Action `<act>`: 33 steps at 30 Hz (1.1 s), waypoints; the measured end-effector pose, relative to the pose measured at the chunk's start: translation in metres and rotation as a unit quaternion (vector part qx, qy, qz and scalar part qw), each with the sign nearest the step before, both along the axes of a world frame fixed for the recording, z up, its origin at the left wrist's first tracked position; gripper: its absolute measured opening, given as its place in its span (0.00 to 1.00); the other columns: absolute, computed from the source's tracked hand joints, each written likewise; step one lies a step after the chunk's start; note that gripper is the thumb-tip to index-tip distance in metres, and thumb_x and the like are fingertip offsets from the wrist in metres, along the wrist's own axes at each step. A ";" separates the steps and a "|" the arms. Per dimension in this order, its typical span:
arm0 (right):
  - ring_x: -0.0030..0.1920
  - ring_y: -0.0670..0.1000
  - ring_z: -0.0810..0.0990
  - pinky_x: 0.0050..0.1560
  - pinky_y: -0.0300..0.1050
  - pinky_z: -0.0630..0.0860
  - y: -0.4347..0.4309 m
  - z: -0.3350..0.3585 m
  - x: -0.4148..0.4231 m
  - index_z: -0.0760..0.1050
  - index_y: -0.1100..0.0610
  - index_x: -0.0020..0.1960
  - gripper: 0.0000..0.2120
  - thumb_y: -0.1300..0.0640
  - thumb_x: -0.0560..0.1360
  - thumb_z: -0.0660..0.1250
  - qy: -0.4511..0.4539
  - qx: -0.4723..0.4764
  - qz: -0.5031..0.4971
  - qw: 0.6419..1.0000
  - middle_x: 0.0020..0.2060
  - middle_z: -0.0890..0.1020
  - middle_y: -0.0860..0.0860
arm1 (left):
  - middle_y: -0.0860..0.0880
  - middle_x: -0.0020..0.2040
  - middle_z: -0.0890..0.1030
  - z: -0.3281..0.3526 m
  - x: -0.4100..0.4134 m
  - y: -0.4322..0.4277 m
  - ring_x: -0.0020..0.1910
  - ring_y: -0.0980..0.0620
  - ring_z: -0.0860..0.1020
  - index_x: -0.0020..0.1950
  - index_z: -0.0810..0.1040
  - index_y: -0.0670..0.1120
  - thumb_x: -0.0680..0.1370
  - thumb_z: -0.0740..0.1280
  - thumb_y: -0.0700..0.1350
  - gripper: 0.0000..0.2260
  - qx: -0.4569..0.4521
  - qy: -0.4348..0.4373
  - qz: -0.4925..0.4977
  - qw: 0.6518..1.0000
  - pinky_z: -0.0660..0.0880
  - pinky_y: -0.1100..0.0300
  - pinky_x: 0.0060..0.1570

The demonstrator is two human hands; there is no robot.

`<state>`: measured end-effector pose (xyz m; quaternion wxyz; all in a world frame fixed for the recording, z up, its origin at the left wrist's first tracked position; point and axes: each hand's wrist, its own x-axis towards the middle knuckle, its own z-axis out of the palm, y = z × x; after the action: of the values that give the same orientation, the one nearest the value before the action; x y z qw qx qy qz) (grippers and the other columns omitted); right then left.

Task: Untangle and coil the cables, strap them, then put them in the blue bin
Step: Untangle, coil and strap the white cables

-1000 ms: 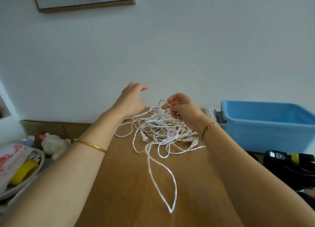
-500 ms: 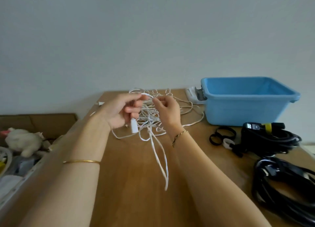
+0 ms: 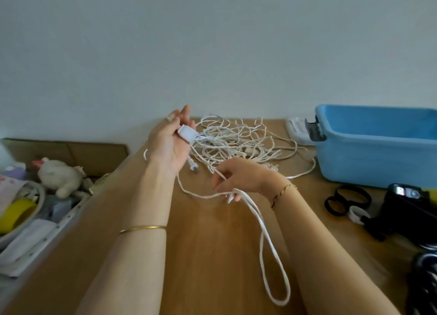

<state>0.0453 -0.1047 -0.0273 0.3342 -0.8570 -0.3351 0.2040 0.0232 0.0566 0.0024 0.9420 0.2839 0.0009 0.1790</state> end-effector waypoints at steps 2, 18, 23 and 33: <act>0.33 0.48 0.79 0.38 0.42 0.78 -0.002 0.006 -0.004 0.77 0.56 0.41 0.05 0.65 0.71 0.65 0.025 -0.037 0.025 0.999 0.34 0.82 0.54 | 0.42 0.55 0.79 -0.001 0.002 0.005 0.49 0.52 0.81 0.69 0.65 0.37 0.81 0.56 0.32 0.16 0.073 -0.005 0.048 0.996 0.78 0.55 0.50; 0.45 0.55 0.78 0.48 0.51 0.74 -0.017 0.047 -0.005 0.81 0.52 0.43 0.02 0.57 0.72 0.69 -0.309 0.215 -0.163 0.912 0.41 0.82 0.53 | 0.49 0.26 0.75 0.022 -0.038 -0.024 0.22 0.55 0.68 0.51 0.78 0.43 0.81 0.59 0.52 0.15 0.695 0.076 -0.086 0.710 0.65 0.65 0.22; 0.43 0.53 0.78 0.45 0.49 0.74 -0.013 0.043 -0.003 0.77 0.57 0.39 0.11 0.49 0.73 0.68 -0.319 0.185 -0.164 0.915 0.41 0.81 0.53 | 0.53 0.19 0.67 0.033 -0.047 -0.021 0.16 0.60 0.60 0.49 0.78 0.37 0.79 0.59 0.43 0.11 0.562 0.051 -0.205 0.800 0.57 0.68 0.17; 0.26 0.52 0.80 0.21 0.39 0.69 -0.011 0.029 -0.008 0.67 0.58 0.48 0.11 0.71 0.72 0.63 -0.066 0.224 -0.113 0.966 0.37 0.80 0.59 | 0.52 0.25 0.71 0.045 -0.041 0.006 0.19 0.59 0.67 0.53 0.77 0.33 0.74 0.59 0.38 0.13 0.030 -0.075 -0.202 0.976 0.69 0.68 0.22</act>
<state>0.0371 -0.1153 0.0016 0.5154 -0.8041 -0.2948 0.0278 -0.0179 0.0622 0.0470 0.9470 0.2926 -0.1324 0.0056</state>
